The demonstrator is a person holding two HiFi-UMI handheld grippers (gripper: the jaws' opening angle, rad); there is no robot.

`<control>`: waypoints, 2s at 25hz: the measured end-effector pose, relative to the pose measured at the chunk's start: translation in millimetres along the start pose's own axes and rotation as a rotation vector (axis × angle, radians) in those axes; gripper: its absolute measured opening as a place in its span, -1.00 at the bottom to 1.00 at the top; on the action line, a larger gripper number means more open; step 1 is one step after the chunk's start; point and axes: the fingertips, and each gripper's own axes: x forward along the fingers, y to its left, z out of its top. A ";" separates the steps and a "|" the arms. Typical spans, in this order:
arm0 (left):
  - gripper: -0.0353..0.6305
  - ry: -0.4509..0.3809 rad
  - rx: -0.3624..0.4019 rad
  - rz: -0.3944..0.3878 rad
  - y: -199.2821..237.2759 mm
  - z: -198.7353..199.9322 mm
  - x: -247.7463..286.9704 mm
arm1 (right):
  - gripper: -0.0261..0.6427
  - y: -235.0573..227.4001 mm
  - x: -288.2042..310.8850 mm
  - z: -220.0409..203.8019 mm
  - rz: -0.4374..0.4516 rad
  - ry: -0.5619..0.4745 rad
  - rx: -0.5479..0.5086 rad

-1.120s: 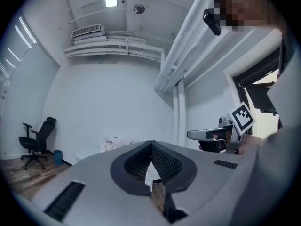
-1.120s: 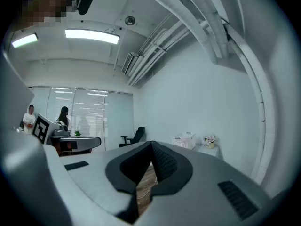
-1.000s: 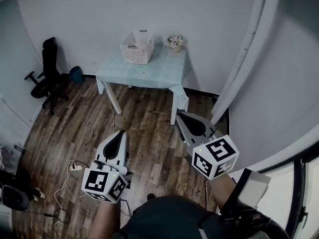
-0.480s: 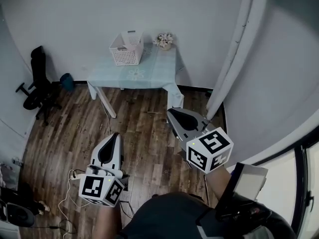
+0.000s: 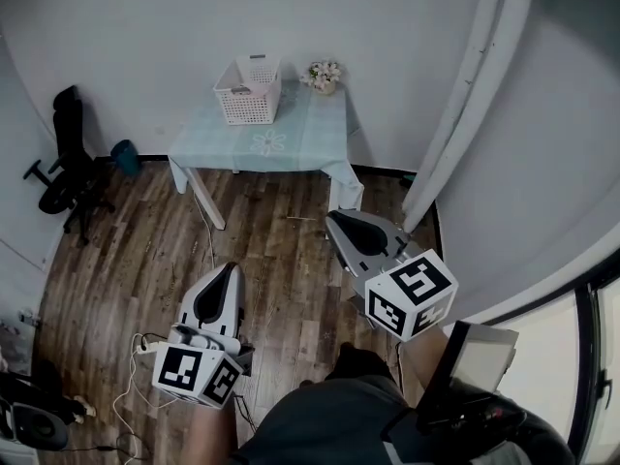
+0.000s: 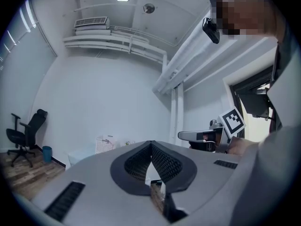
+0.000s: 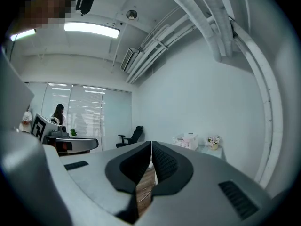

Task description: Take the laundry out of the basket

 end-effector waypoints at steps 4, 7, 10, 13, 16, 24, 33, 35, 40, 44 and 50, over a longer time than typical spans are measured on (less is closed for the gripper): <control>-0.87 -0.002 0.008 0.034 21.8 -0.2 14.6 | -0.87 -7.6 24.0 -0.1 0.019 -0.006 0.001; -0.87 -0.006 -0.004 0.067 41.1 0.2 34.0 | -0.87 -20.9 47.9 -0.5 0.043 -0.009 0.012; -0.87 0.002 -0.010 0.080 53.5 1.9 60.3 | -0.87 -41.6 70.4 1.9 0.056 -0.011 0.025; -0.87 0.002 -0.002 0.094 65.9 7.3 87.6 | -0.87 -61.4 91.0 4.7 0.067 -0.017 0.036; -0.87 -0.001 0.001 0.105 76.8 10.3 116.7 | -0.87 -82.5 110.5 5.5 0.083 -0.017 0.037; -0.87 0.005 0.013 0.155 102.4 15.3 188.3 | -0.87 -148.6 150.2 14.3 0.093 -0.018 0.040; -0.87 0.026 0.014 0.232 125.3 5.0 248.2 | -0.87 -204.8 190.2 9.8 0.148 -0.016 0.046; -0.87 0.031 0.021 0.243 128.2 5.8 257.3 | -0.87 -216.2 198.1 9.1 0.156 -0.017 0.050; -0.86 0.063 0.032 0.254 140.6 3.2 274.5 | -0.87 -233.4 223.8 7.5 0.167 -0.018 0.075; -0.87 0.056 0.029 0.255 159.4 2.9 284.5 | -0.87 -236.1 246.0 2.3 0.175 -0.011 0.076; -0.87 0.022 0.025 0.222 200.9 6.3 305.3 | -0.87 -236.2 290.3 0.2 0.158 -0.003 0.053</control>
